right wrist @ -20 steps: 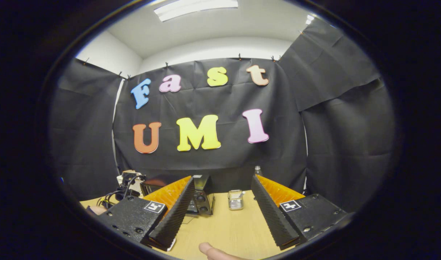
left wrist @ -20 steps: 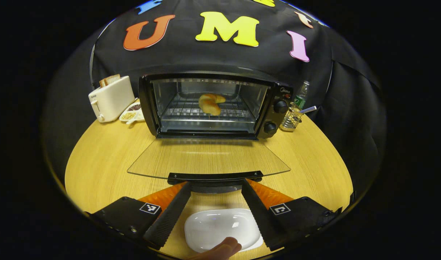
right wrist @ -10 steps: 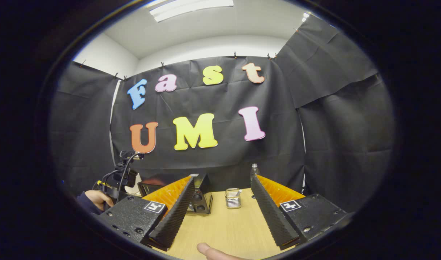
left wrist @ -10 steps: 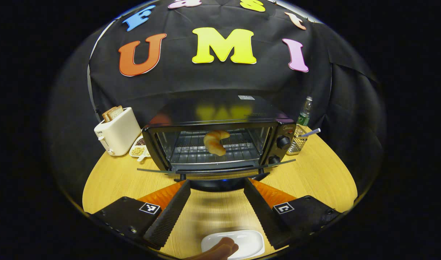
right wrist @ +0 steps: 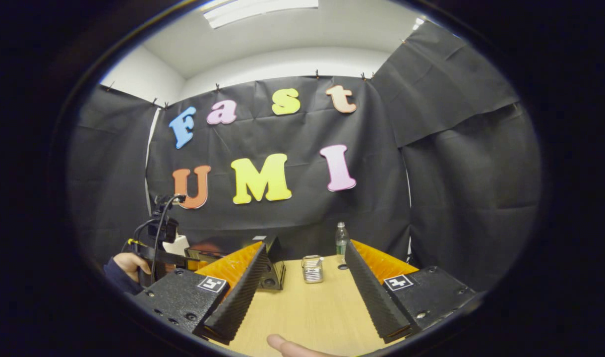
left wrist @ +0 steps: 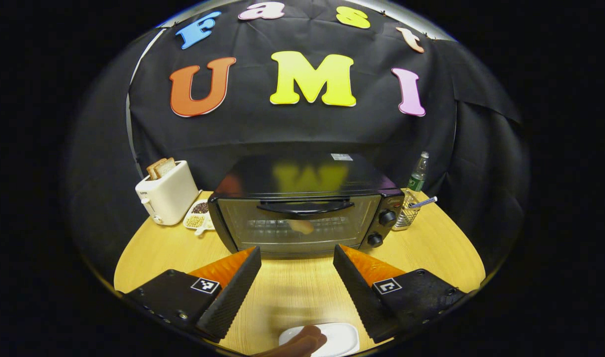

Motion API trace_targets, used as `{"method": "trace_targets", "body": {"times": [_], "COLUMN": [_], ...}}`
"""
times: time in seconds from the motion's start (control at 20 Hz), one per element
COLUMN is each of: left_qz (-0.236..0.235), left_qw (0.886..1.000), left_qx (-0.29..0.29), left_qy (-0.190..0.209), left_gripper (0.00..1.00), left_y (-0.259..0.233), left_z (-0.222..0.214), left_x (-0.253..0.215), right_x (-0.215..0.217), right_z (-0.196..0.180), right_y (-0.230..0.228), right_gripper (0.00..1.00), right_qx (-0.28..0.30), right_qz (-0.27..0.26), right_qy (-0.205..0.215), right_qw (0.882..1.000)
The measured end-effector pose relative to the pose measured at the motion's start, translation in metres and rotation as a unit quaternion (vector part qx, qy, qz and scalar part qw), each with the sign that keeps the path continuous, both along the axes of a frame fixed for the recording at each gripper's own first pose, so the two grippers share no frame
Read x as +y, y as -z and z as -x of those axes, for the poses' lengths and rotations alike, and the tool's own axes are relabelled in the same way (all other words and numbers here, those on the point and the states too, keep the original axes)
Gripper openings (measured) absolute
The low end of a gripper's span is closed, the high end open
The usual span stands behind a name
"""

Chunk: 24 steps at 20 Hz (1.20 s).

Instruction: Open the electric oven with the left hand, put the food in, and close the electric oven.

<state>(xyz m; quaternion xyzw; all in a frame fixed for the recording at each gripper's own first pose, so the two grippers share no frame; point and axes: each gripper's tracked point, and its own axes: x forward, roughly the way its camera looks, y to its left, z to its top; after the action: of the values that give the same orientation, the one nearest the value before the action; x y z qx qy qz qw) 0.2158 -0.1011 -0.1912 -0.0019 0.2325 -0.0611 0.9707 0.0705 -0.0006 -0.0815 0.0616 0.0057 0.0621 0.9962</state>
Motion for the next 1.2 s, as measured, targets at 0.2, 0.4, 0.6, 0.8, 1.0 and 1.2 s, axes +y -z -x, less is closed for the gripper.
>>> {"method": "trace_targets", "body": {"times": [0.2,0.4,0.6,0.8,1.0,1.2], "left_qz": [0.008,0.007,0.01,0.014,0.021,0.013], "left_qw": [0.999,0.996,0.99,0.98,0.967,0.963], "left_qx": [-0.039,-0.084,-0.138,-0.199,-0.253,-0.267], "left_qy": [0.009,0.012,0.016,0.003,-0.011,-0.006], "left_gripper": [0.96,0.96,0.96,0.96,0.96,0.96], "left_y": [-0.035,-0.074,-0.118,-0.154,-0.174,-0.162], "left_z": [0.031,0.067,0.108,0.151,0.2,0.25], "left_x": [0.003,0.01,0.015,0.029,0.043,0.045], "right_x": [0.004,0.003,-0.001,0.003,0.005,-0.002], "right_z": [0.012,0.024,0.028,0.036,0.055,0.082], "right_y": [-0.008,-0.015,-0.02,-0.028,-0.032,-0.026], "right_gripper": [1.0,1.0,1.0,1.0,0.99,1.0], "right_qx": [-0.001,-0.006,0.002,0.004,0.0,-0.004], "right_qz": [0.001,0.003,0.002,0.008,0.005,0.016], "right_qy": [0.002,0.009,0.025,0.023,0.015,0.03], "right_qw": [1.0,1.0,1.0,1.0,1.0,0.999]}}
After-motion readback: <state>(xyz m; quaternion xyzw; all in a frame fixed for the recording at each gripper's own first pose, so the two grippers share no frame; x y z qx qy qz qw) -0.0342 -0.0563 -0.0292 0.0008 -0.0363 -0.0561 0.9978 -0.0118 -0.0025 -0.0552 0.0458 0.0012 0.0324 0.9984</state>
